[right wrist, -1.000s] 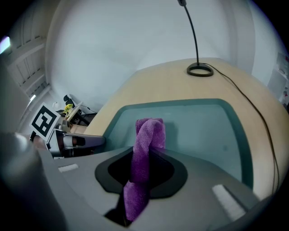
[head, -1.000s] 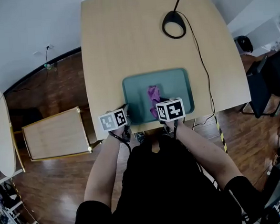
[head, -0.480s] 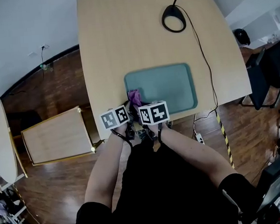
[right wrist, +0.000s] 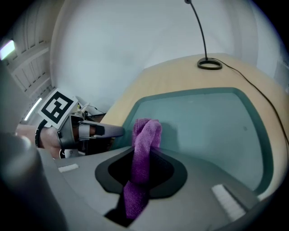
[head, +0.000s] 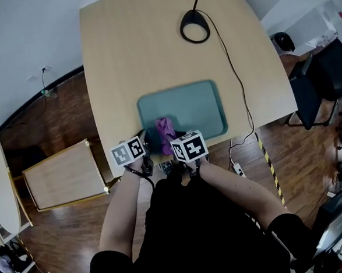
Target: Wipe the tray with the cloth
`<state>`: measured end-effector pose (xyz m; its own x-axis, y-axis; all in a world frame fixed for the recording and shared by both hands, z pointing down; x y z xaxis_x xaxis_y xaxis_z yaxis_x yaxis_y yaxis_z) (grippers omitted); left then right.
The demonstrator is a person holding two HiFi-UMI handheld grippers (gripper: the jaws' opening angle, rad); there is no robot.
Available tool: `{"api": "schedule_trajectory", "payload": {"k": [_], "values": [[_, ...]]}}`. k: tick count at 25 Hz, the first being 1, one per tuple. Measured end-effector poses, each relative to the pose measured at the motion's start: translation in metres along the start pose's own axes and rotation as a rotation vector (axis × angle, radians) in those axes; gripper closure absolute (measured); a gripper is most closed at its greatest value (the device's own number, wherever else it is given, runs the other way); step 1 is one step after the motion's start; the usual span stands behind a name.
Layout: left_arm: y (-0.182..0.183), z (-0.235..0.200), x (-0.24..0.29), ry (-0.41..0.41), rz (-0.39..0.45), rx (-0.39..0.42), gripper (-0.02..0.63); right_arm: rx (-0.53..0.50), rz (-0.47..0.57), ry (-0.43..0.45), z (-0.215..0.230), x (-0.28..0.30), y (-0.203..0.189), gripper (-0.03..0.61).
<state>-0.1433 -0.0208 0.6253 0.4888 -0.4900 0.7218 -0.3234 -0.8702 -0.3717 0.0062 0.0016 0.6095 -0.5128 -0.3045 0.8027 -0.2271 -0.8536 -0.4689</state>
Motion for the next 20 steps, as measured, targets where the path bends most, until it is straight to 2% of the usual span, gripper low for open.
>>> {"api": "schedule_trajectory", "payload": {"k": [7, 12, 15, 17, 20], "values": [[-0.001, -0.001, 0.000, 0.027, 0.014, 0.017, 0.568, 0.022, 0.030, -0.131, 0.105, -0.059, -0.012, 0.509], [-0.003, 0.000, -0.001, 0.082, 0.018, 0.081, 0.569, 0.050, 0.035, -0.238, 0.174, -0.094, -0.027, 0.509], [-0.003, 0.000, -0.002, 0.106, 0.016, 0.110, 0.571, 0.085, 0.049, -0.222, 0.188, -0.102, -0.030, 0.509], [-0.003, 0.001, -0.001, 0.123, 0.009, 0.153, 0.569, 0.037, 0.014, -0.201, 0.186, -0.100, -0.029, 0.509], [-0.006, 0.003, -0.001, 0.152, -0.003, 0.213, 0.563, -0.151, -0.065, -0.192, 0.175, -0.092, -0.015, 0.509]]}}
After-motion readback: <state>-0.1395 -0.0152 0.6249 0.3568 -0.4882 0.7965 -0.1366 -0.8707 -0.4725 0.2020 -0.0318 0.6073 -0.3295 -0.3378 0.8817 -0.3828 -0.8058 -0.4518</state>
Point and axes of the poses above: the fingertips, and each gripper's own axes: x forward along the fingers, z to its right, y out of its top, the point moved 6 cm from there along -x, backward along the fingers, and after that the axes turned 3 degrees about -x, right-handed, at the moved point
